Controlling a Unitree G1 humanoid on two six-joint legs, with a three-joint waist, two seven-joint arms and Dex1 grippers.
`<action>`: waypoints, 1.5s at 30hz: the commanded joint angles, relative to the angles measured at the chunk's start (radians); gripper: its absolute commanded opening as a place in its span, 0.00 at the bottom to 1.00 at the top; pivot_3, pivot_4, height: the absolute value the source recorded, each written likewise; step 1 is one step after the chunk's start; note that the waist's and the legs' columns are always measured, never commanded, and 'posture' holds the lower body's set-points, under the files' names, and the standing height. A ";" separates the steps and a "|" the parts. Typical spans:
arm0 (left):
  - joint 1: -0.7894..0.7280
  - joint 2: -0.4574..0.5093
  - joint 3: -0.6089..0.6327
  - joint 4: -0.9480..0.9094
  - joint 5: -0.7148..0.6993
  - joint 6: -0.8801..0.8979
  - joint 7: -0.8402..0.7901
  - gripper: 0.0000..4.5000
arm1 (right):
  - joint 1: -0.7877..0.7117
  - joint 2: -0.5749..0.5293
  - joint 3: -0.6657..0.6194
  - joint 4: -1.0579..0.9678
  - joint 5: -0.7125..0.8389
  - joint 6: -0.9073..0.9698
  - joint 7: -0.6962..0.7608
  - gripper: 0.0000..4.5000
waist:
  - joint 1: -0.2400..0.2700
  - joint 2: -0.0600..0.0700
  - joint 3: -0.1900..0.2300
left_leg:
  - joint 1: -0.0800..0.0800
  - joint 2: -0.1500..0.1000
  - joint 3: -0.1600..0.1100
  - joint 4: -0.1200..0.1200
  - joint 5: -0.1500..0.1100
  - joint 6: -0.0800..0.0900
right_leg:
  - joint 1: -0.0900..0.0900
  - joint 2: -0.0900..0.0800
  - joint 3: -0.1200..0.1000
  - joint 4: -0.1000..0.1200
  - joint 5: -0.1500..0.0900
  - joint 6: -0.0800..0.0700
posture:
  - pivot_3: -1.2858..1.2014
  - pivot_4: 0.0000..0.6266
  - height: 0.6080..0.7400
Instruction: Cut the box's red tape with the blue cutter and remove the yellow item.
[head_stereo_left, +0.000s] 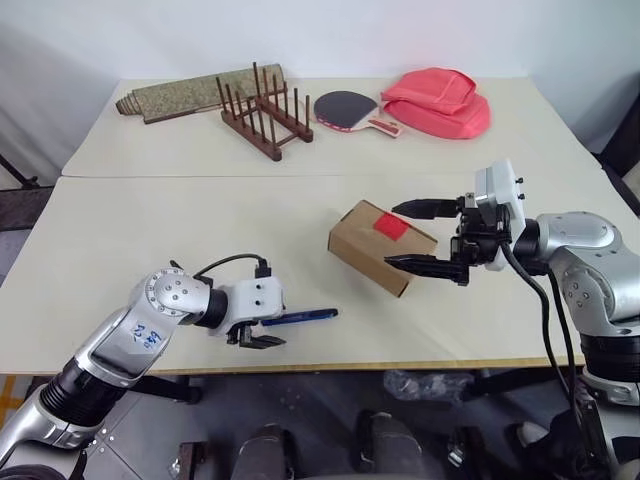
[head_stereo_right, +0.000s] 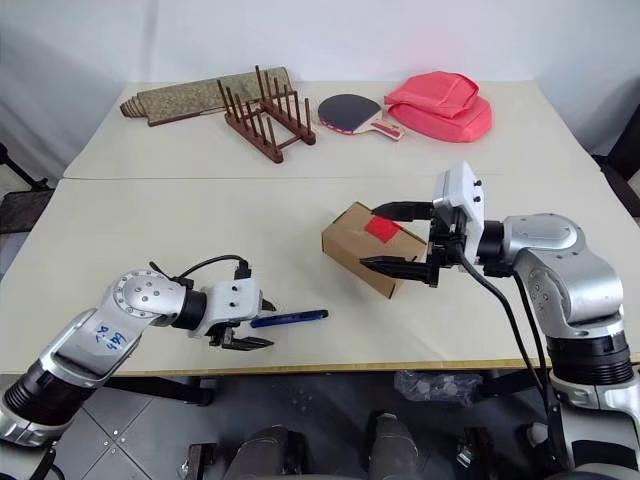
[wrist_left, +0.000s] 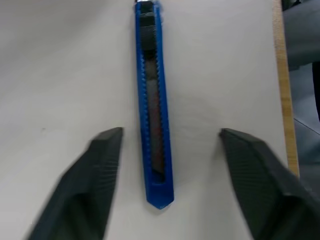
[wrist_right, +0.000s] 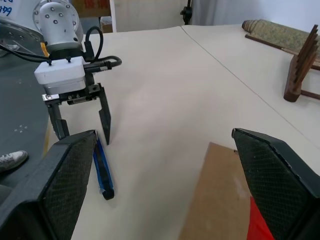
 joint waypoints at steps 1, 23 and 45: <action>0.032 0.021 -0.019 0.053 0.054 -0.008 0.009 0.42 | 0.000 -0.025 -0.045 -0.045 0.026 0.006 -0.008 1.00 | 0.000 0.000 0.000 | 0.000 0.000 0.000 0.000 0.000 0.000 | 0.000 0.000 0.000 0.000 0.000 0.000 | 0.52 0.24 1.00; 0.027 0.028 -0.059 0.076 0.079 -0.060 -0.048 0.17 | -0.088 -0.045 0.214 -0.377 0.005 0.251 -0.143 1.00 | 0.000 0.002 -0.001 | 0.003 0.001 -0.001 0.000 0.000 0.000 | 0.003 -0.001 0.000 0.000 -0.001 -0.002 | 0.52 0.24 1.00; 0.018 -0.039 -0.078 0.159 0.158 -0.070 0.031 0.01 | -0.067 0.031 0.267 -0.395 -0.013 0.256 -0.207 1.00 | 0.005 0.005 -0.005 | 0.005 0.002 -0.003 0.000 0.001 0.002 | 0.004 -0.003 -0.001 0.000 0.000 -0.005 | 0.52 0.24 1.00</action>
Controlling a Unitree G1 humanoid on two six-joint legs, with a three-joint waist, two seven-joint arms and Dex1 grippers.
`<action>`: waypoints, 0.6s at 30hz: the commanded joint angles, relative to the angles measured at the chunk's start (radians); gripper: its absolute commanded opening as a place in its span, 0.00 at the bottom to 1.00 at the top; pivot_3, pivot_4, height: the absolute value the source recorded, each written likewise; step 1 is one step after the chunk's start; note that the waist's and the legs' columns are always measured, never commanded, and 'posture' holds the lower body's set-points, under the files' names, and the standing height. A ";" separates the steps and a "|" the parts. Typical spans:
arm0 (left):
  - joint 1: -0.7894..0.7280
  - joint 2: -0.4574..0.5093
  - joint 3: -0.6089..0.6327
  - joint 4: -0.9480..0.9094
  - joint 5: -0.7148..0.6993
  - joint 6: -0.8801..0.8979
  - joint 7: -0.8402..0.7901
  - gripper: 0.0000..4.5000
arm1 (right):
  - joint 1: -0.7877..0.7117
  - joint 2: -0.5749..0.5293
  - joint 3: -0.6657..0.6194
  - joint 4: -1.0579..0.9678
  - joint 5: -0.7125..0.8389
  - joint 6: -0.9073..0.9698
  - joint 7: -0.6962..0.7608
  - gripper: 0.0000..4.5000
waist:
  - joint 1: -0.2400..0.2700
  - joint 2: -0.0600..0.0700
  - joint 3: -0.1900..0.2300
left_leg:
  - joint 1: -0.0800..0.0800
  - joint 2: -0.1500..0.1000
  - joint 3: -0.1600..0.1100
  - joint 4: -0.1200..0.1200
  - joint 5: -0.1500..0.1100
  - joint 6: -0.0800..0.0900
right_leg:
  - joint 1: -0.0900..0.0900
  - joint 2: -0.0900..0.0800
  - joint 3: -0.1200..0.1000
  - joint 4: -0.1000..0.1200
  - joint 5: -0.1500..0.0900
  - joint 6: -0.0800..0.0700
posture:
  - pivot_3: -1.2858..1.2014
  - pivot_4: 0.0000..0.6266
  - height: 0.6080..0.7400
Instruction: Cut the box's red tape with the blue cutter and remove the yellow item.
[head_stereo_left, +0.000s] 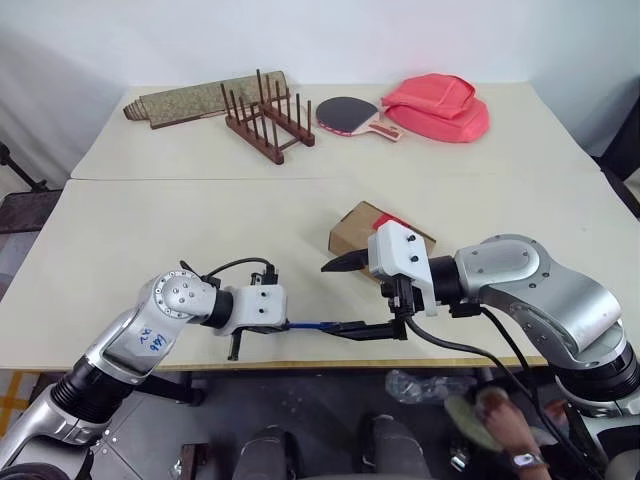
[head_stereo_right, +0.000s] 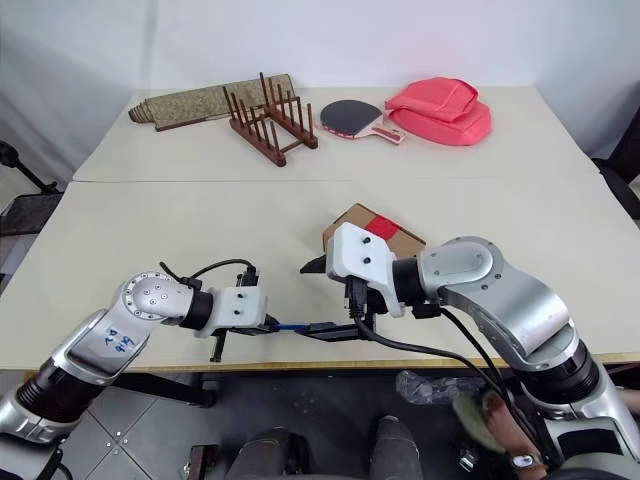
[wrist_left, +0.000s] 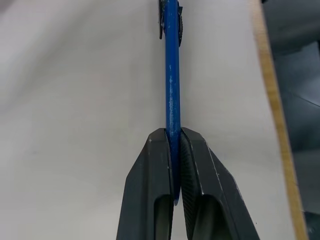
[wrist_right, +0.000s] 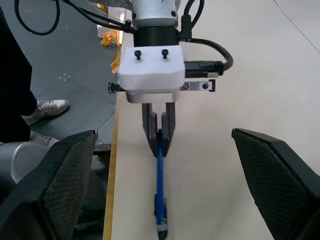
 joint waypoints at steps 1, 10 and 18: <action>0.028 -0.005 -0.043 0.084 0.074 0.096 0.030 0.01 | 0.001 0.003 -0.038 -0.015 0.011 -0.014 -0.006 1.00 | 0.000 0.000 0.000 | 0.000 0.000 0.000 0.000 0.000 0.000 | 0.000 0.000 0.000 0.000 0.000 0.000 | 0.52 0.24 1.00; 0.028 -0.005 -0.029 0.044 0.016 0.206 -0.014 0.45 | 0.002 0.004 -0.058 -0.015 0.026 -0.011 -0.008 1.00 | -0.009 0.000 -0.001 | 0.000 0.000 0.000 -0.001 0.000 0.000 | 0.000 0.001 -0.001 0.000 0.000 0.000 | 0.52 0.24 1.00; 0.007 -0.008 -0.010 0.076 0.022 0.185 -0.018 0.95 | -0.002 0.005 -0.063 -0.008 0.032 -0.019 -0.007 1.00 | -0.010 0.000 -0.001 | -0.001 0.000 0.001 -0.002 -0.001 -0.002 | -0.001 0.003 -0.001 0.001 0.000 -0.001 | 0.52 0.24 1.00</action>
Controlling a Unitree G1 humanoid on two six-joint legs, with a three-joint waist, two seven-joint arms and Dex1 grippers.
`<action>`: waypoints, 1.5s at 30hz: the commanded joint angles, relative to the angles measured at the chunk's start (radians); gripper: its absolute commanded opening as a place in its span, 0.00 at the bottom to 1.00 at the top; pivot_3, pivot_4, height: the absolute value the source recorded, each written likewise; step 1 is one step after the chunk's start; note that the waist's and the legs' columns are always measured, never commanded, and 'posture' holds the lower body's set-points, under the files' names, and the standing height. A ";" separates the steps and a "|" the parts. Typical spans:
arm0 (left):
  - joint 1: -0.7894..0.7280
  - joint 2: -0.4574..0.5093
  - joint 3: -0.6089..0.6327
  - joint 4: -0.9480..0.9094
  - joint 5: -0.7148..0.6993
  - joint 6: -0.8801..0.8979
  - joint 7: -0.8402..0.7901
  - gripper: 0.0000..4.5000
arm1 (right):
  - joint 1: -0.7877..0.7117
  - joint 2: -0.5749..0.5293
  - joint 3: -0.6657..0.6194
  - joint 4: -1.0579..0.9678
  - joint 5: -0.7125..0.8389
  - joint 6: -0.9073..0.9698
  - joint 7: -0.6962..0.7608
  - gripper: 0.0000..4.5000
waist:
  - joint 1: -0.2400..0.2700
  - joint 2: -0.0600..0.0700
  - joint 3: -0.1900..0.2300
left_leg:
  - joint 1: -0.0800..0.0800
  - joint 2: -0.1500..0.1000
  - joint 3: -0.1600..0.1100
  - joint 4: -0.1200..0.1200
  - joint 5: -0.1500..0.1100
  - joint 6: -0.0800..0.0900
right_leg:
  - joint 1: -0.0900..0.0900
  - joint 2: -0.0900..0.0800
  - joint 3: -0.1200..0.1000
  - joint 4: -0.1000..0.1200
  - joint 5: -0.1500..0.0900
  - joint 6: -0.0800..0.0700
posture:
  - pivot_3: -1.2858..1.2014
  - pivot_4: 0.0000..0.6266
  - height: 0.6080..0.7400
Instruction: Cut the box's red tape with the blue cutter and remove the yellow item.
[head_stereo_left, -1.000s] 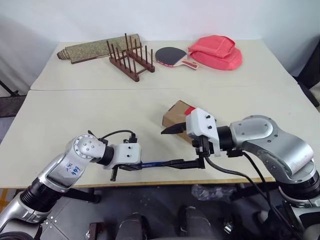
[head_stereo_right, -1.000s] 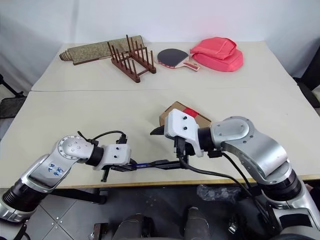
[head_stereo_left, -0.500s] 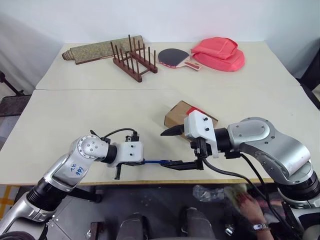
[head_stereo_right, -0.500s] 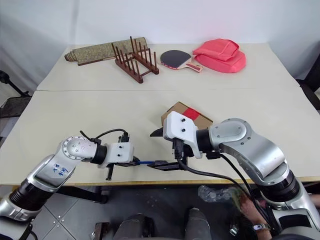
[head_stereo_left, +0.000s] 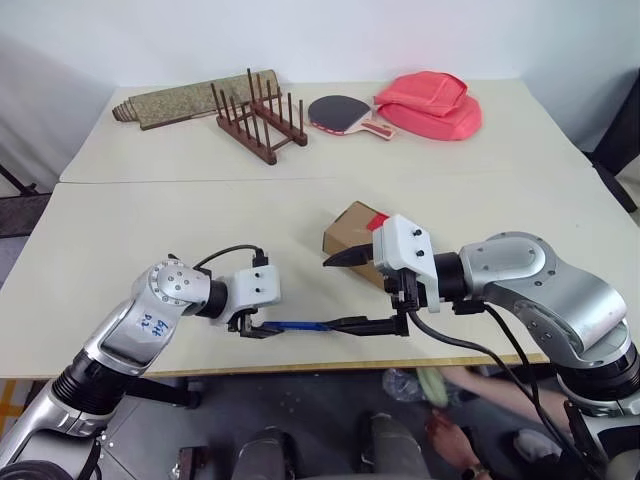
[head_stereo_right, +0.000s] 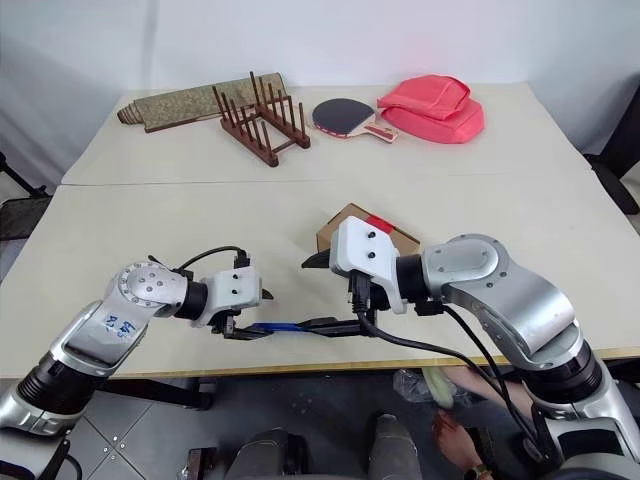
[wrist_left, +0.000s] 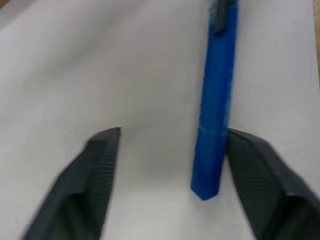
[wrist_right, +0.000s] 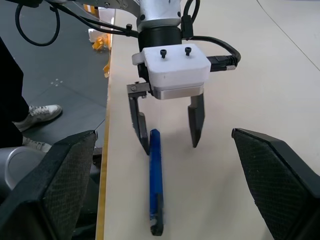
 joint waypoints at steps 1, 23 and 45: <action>0.025 0.002 -0.049 0.088 0.034 0.006 -0.005 1.00 | -0.003 0.004 -0.039 -0.008 0.016 -0.020 0.003 1.00 | 0.001 0.000 0.000 | 0.000 0.000 0.000 0.000 0.000 0.000 | 0.000 0.000 0.000 0.000 0.000 0.000 | 0.52 0.24 1.00; -0.101 -0.116 0.090 0.089 -0.135 0.210 0.040 1.00 | -0.002 -0.005 -0.057 -0.007 0.030 -0.025 0.000 1.00 | 0.004 -0.004 0.002 | -0.004 -0.001 0.000 0.001 0.000 0.001 | -0.002 0.000 0.000 -0.002 0.000 0.001 | 0.52 0.24 1.00; -0.062 -0.072 -0.012 0.183 -0.069 0.099 0.088 1.00 | -0.011 -0.014 -0.080 -0.021 0.058 -0.008 0.009 1.00 | 0.006 -0.007 0.004 | -0.007 -0.001 0.001 0.001 0.000 0.000 | -0.005 0.000 0.000 -0.003 0.001 0.001 | 0.52 0.24 1.00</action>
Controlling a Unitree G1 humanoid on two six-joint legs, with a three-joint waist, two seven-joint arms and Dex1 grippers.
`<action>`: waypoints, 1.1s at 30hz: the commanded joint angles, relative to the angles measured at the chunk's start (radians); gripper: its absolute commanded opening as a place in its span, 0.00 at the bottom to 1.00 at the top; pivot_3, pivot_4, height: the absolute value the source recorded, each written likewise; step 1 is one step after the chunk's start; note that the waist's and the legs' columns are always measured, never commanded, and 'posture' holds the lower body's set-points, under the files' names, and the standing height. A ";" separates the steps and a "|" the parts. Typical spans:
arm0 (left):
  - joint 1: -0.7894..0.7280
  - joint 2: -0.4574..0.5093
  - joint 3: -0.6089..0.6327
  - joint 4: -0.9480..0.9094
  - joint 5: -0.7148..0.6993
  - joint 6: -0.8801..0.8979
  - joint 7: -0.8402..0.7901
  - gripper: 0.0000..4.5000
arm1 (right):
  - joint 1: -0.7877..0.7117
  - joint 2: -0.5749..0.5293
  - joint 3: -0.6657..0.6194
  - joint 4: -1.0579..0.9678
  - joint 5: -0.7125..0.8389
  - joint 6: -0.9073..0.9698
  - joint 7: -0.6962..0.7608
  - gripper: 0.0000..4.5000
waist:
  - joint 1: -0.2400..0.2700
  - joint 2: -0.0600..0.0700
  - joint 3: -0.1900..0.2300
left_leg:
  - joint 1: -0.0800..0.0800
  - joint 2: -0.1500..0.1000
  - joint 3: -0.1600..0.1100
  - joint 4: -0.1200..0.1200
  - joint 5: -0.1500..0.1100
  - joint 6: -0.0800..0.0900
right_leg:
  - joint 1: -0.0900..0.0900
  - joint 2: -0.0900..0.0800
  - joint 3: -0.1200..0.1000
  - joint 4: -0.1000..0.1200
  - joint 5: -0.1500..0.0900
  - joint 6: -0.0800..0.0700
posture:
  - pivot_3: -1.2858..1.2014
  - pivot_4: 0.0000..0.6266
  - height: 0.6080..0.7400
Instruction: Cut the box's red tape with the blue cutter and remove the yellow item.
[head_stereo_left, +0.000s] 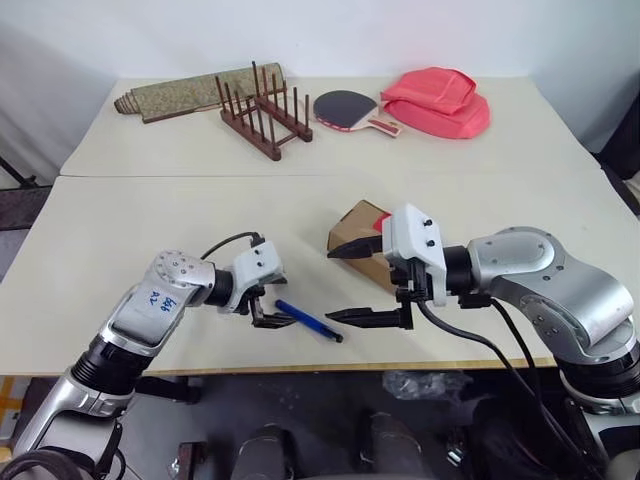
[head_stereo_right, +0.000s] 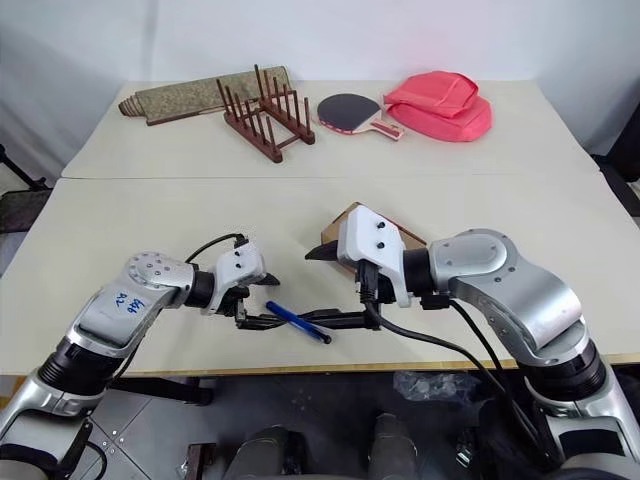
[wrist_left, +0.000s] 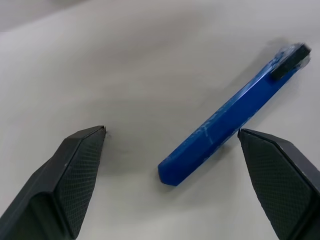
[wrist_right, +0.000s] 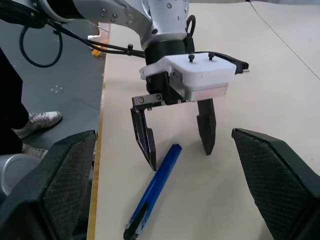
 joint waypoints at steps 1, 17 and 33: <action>0.026 0.018 -0.041 0.064 0.057 -0.015 0.010 1.00 | -0.011 -0.013 -0.040 -0.041 0.026 0.002 0.002 1.00 | 0.000 0.000 0.000 | 0.000 0.000 0.000 0.000 0.000 0.000 | 0.000 0.000 0.000 0.000 0.000 0.000 | 0.52 0.24 1.00; 0.069 -0.038 0.177 -0.118 -0.115 0.193 0.106 1.00 | -0.001 -0.026 -0.057 -0.053 0.040 0.012 -0.013 1.00 | -0.022 -0.001 0.000 | 0.002 0.001 0.002 -0.001 0.000 -0.001 | 0.000 0.001 0.000 0.002 -0.001 -0.001 | 0.52 0.24 1.00; 0.254 0.118 -0.012 -0.148 0.036 0.048 0.152 1.00 | 0.007 -0.039 -0.071 -0.062 0.046 0.019 -0.023 1.00 | -0.014 0.002 -0.001 | 0.006 0.002 0.005 -0.005 -0.001 -0.003 | 0.000 0.000 0.001 0.001 -0.001 -0.001 | 0.52 0.24 1.00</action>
